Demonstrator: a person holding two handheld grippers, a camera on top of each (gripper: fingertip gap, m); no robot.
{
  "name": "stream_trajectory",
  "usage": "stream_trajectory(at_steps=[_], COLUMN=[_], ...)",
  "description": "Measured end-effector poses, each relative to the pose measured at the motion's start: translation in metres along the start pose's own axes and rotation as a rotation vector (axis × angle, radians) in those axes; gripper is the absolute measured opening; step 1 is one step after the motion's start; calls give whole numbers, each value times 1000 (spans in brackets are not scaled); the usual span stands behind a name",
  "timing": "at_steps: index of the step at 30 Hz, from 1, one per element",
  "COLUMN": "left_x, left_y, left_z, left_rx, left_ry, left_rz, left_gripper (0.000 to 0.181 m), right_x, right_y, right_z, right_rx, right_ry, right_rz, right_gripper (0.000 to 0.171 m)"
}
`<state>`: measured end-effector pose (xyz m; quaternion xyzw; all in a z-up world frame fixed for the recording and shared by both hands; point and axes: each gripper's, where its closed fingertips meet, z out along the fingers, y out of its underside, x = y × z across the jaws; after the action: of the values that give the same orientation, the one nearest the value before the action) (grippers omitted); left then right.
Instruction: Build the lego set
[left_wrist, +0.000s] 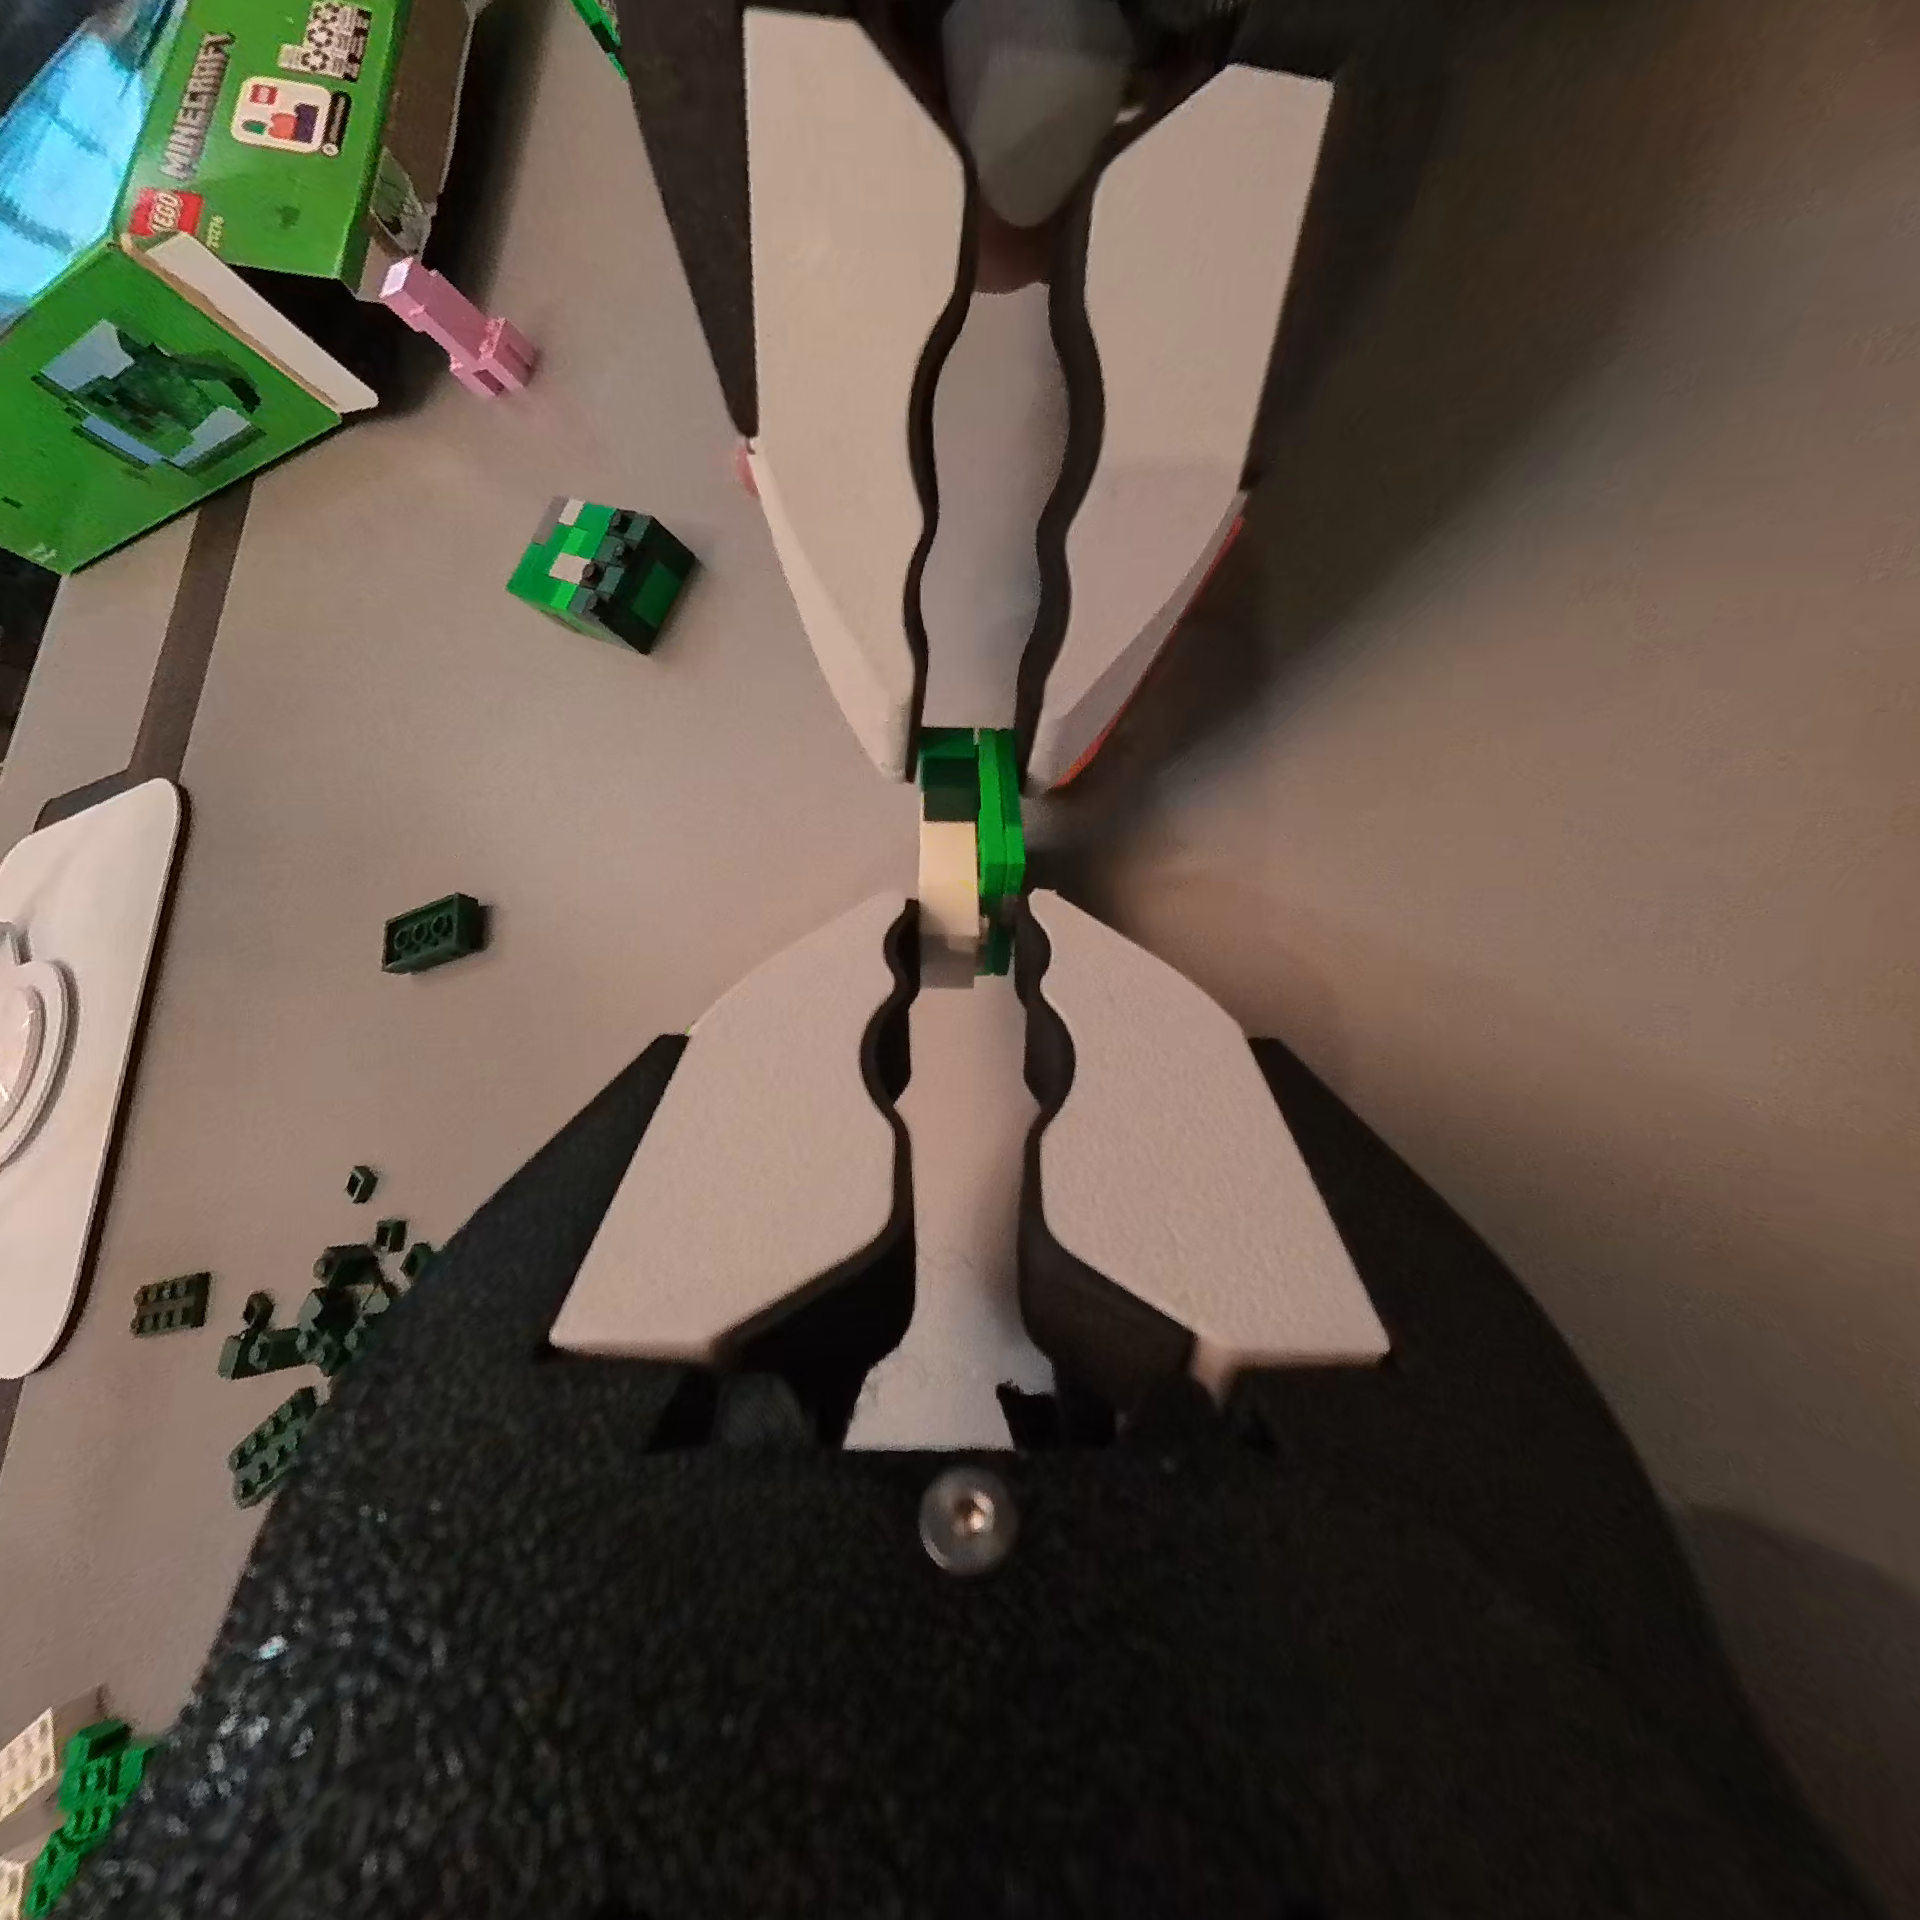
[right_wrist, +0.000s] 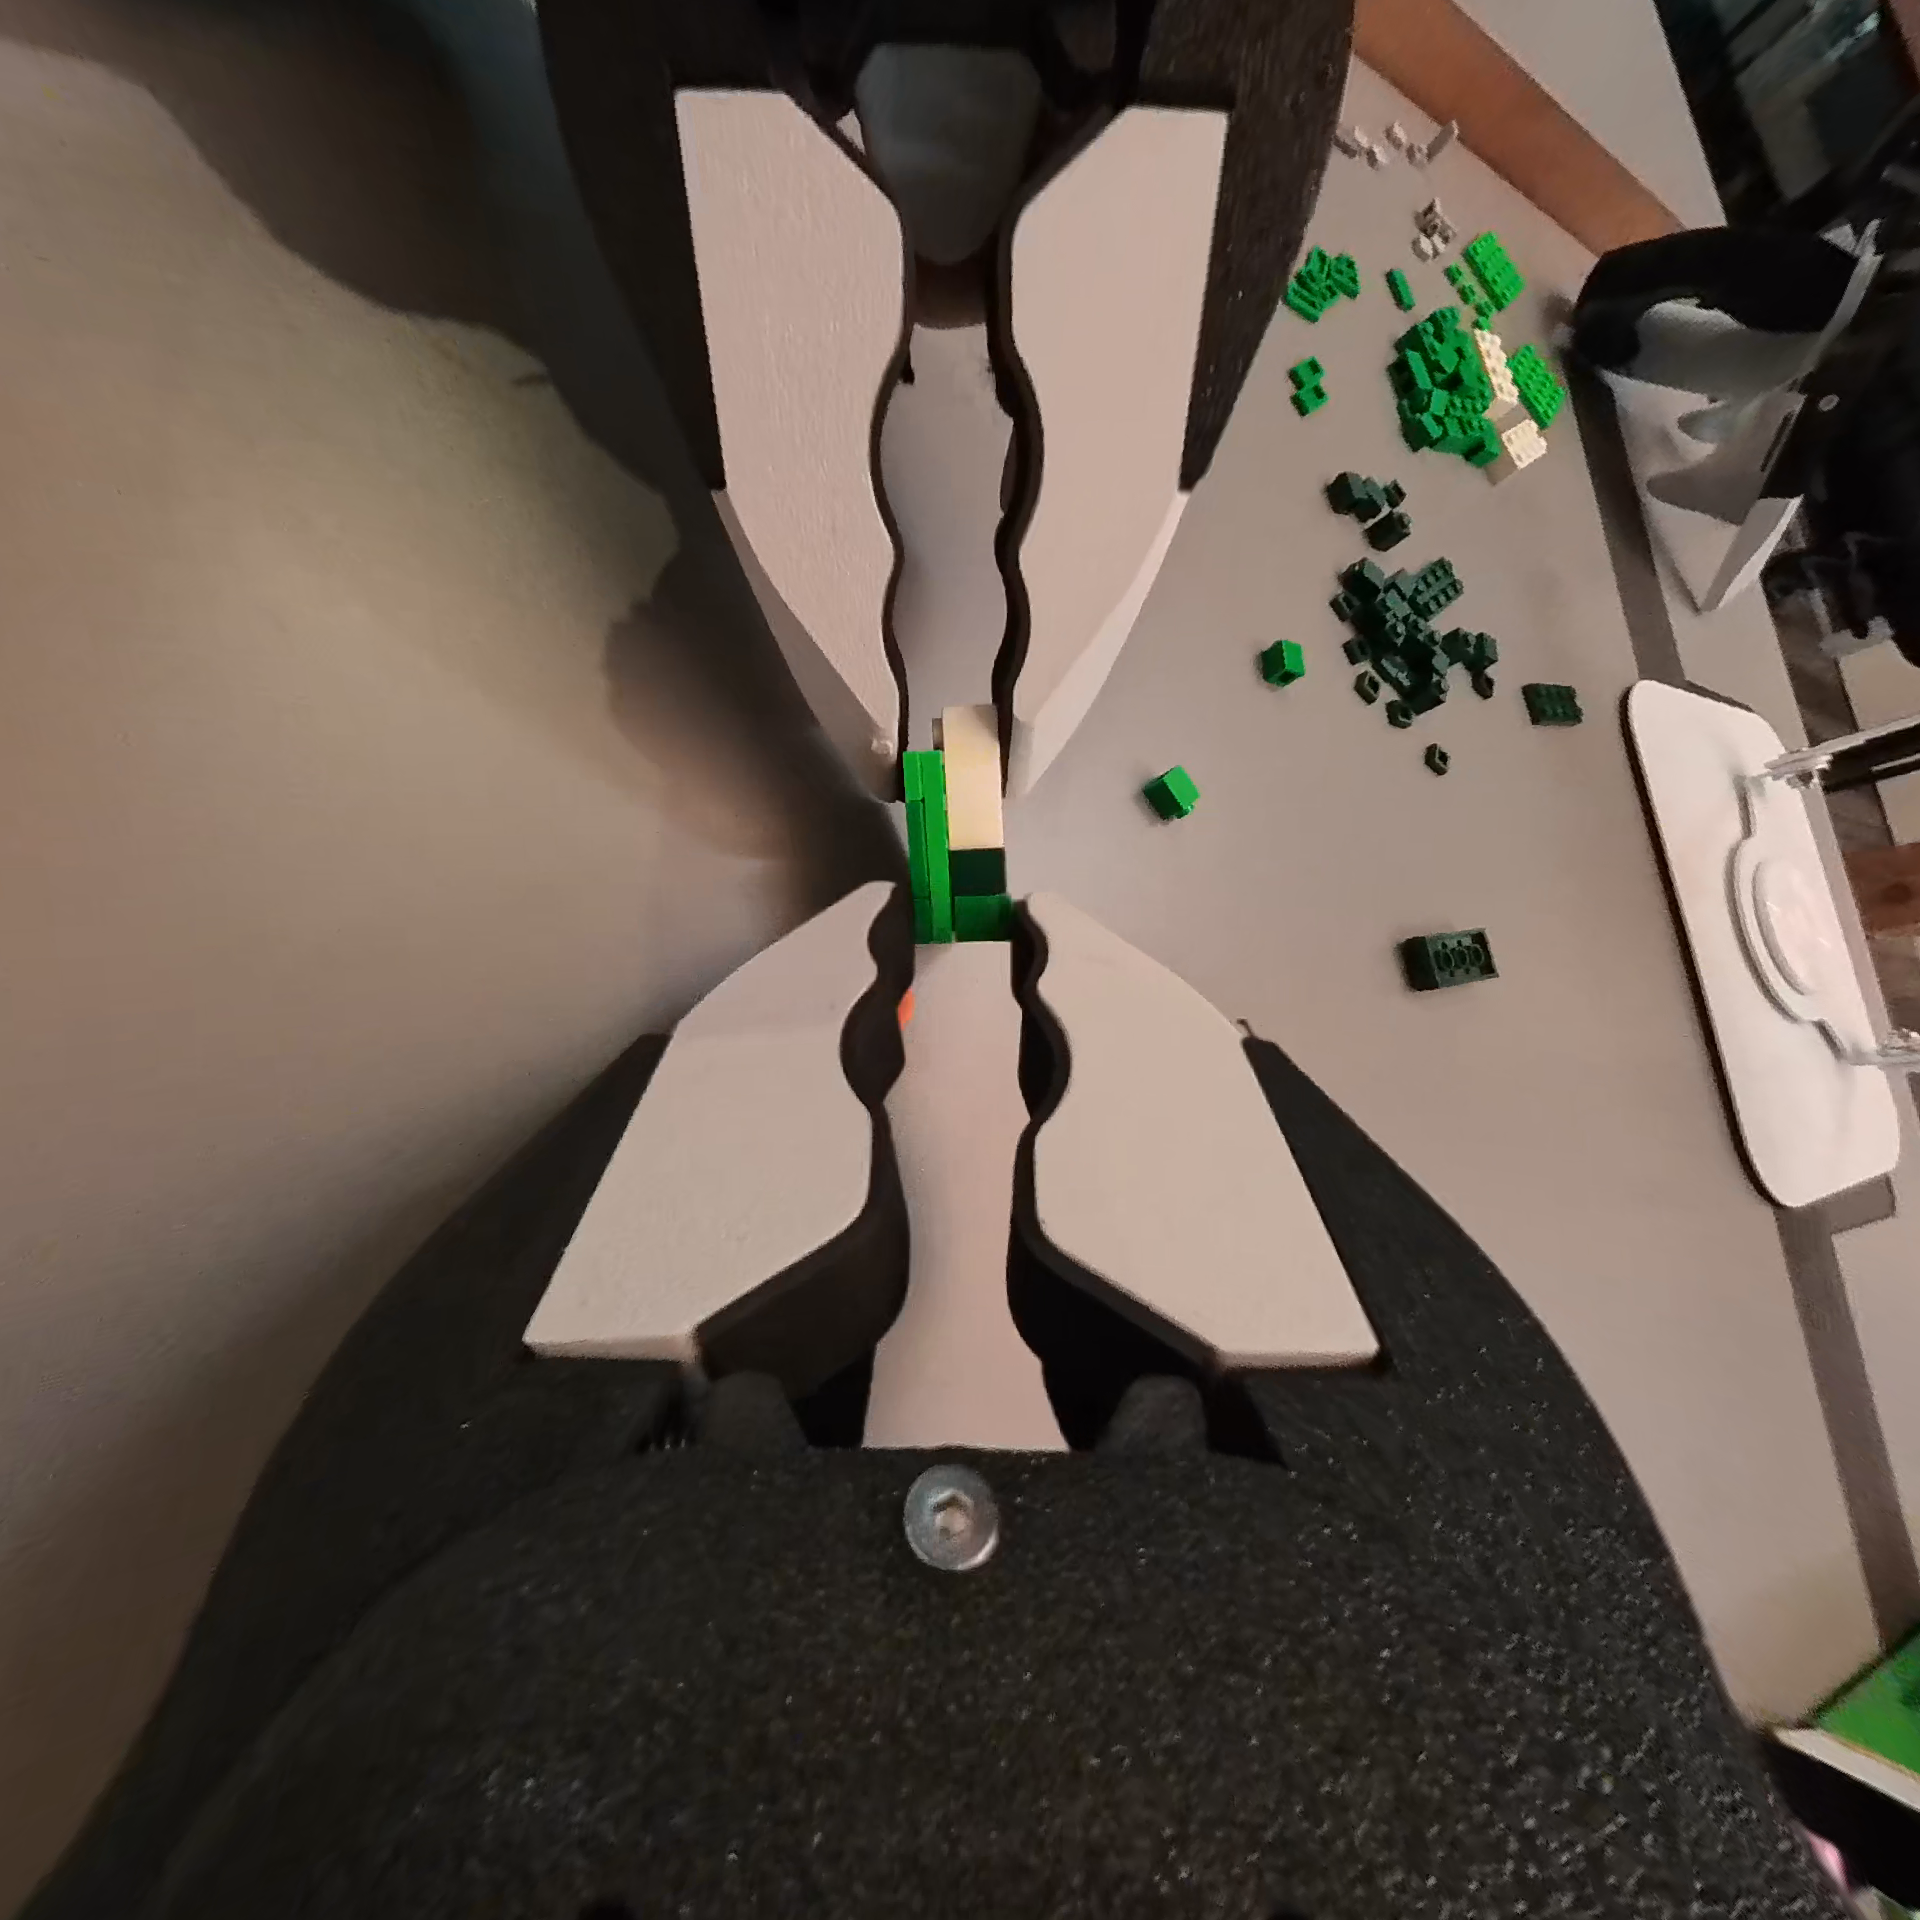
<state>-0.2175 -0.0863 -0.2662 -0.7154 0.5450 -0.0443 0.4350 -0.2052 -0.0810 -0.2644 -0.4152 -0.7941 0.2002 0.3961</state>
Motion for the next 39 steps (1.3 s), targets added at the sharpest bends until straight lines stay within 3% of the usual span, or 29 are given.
stream_trajectory(at_steps=[11, 16, 19, 22, 32, 34, 36, 39], left_x=[0, -2, -1, 0, -3, -15, -28, -34], left_y=[0, 1, 1, 1, -1, -4, -3, -13], left_z=[0, 0, 0, 0, 2, 1, -2, -6], left_rx=[0, -3, -6, -6, 9, 26, 37, 136], left_ry=[2, -5, -4, -2, -21, -100, -165, -135], left_rz=[4, -6, 3, 5, -11, -49, -108, -258], left_gripper=[18, 18, 18, 18, 18, 20, 37, 54], right_x=[1, 5, 2, 4, 7, 18, 33, 52], right_y=[1, 0, -7, -8, -7, -8, -16, -31], right_z=[0, 2, 3, 4, 3, 1, -8, -25], right_rx=[-34, -1, 36, 39, 13, 33, 96, 169], right_ry=[-6, -2, 0, 5, 4, 96, 228, 439], right_rz=[-52, 20, -1, -12, -61, -83, -161, -319], right_gripper=[17, 17, 26, 17, 17, 17, 17, 17])
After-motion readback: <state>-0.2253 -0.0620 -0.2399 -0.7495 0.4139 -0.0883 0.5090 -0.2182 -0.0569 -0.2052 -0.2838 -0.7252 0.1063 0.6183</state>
